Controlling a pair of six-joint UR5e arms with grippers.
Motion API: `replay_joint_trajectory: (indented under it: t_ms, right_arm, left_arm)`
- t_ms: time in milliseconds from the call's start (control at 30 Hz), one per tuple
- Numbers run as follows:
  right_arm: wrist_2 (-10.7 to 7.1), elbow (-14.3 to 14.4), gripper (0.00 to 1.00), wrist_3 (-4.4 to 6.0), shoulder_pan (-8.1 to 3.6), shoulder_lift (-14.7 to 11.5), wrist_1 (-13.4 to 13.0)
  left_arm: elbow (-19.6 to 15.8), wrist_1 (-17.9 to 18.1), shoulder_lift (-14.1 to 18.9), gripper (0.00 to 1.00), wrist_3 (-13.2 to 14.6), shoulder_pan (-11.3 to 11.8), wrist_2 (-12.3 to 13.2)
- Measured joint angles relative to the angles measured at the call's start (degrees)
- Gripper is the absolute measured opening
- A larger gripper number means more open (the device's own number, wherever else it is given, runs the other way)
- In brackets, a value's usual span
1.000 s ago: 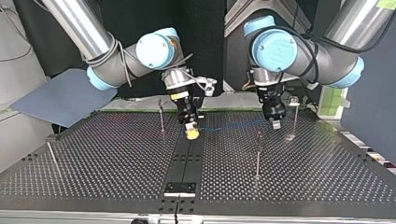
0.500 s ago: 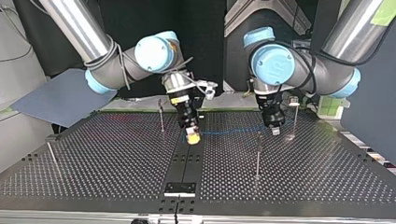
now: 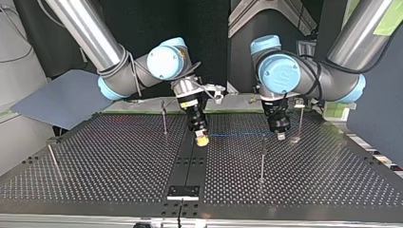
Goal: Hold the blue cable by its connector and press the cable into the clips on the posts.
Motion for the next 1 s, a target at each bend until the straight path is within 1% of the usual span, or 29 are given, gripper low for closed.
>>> replay_joint_trajectory:
  t_ms: [400, 600, 733, 933, 1000]
  right_arm:
    - [-0.12, -0.3, 0.0, 0.0, -0.4, 0.2, 0.0]
    - [-0.37, -0.7, 0.0, 0.0, -0.44, 0.4, 0.0]
    - [-0.59, -1.1, 0.0, 0.0, -0.56, 0.5, -0.1]
    - [-0.77, -1.2, 0.0, 0.01, -1.0, 0.6, -0.2]
    - [-0.85, -1.3, 0.0, 0.07, -1.23, 0.7, -0.2]
  left_arm:
    - [1.2, 1.1, -0.6, 0.01, 0.0, 2.1, 2.0]
    - [1.4, 1.2, -0.6, 0.01, -0.3, 3.1, 3.5]
    - [2.1, 1.1, -0.7, 0.01, -1.1, 3.9, 4.9]
    - [4.3, 0.0, -2.7, 0.01, -2.0, 4.2, 6.0]
    - [4.7, 0.1, -3.3, 0.01, -2.2, 4.3, 6.1]
